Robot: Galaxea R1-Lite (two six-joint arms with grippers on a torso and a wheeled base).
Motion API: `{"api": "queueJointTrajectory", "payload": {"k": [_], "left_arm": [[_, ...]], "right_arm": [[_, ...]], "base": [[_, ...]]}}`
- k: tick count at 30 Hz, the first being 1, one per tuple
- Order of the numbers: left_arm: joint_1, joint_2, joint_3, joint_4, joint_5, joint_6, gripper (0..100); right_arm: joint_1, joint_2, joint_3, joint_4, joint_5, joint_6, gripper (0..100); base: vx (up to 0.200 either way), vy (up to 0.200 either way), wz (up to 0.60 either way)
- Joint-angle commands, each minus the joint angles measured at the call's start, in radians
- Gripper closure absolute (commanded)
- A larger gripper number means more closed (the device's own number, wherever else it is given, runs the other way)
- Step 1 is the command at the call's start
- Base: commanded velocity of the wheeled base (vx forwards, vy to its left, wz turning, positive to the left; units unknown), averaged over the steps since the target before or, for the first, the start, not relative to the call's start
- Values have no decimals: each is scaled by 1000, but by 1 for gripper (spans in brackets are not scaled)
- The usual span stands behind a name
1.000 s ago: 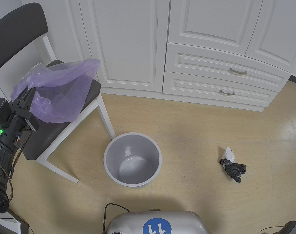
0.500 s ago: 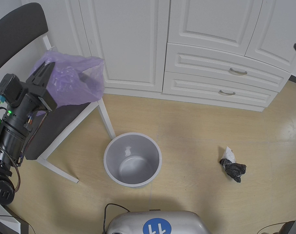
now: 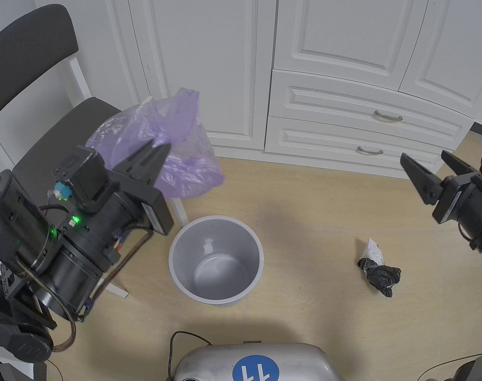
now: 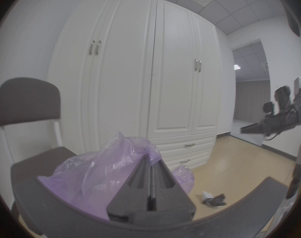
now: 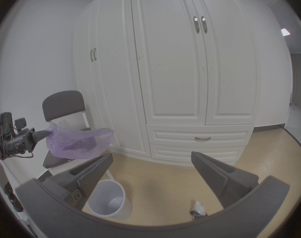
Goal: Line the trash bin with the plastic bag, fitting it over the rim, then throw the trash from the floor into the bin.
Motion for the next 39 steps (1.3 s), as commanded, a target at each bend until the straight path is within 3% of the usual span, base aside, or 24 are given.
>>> {"api": "queueJointTrajectory", "payload": {"k": [1,4,8,14,15,20,24,29,36,39], "left_arm": [[-160,-11,-17,83,2,-91,100],[-231,-3,-66,150,1,-197,100],[-265,-20,-143,253,-2,-344,100],[-288,-103,-190,422,-21,-430,100],[-291,-158,-219,544,-36,-467,100],[-280,-227,-238,689,-58,-475,100],[-278,-261,-225,702,-111,-475,100],[-272,-268,-218,702,-114,-473,100],[-245,-267,-218,698,-116,-472,100],[-211,-262,-222,690,-119,-472,100]], "right_arm": [[32,121,5,-7,-1,51,0],[43,152,8,-13,-1,78,0],[47,176,9,-13,1,84,0],[46,188,6,-8,18,107,0],[44,199,15,4,30,118,0],[33,267,38,5,50,129,0],[32,368,44,1,74,167,0],[38,451,46,-5,126,215,0],[105,451,103,4,185,218,0],[171,429,146,5,212,219,0]], "base": [[0,0,0],[0,0,0],[0,0,0],[0,0,0],[0,0,0],[0,0,0],[0,0,0],[0,0,0],[0,0,0],[0,0,0]]}}
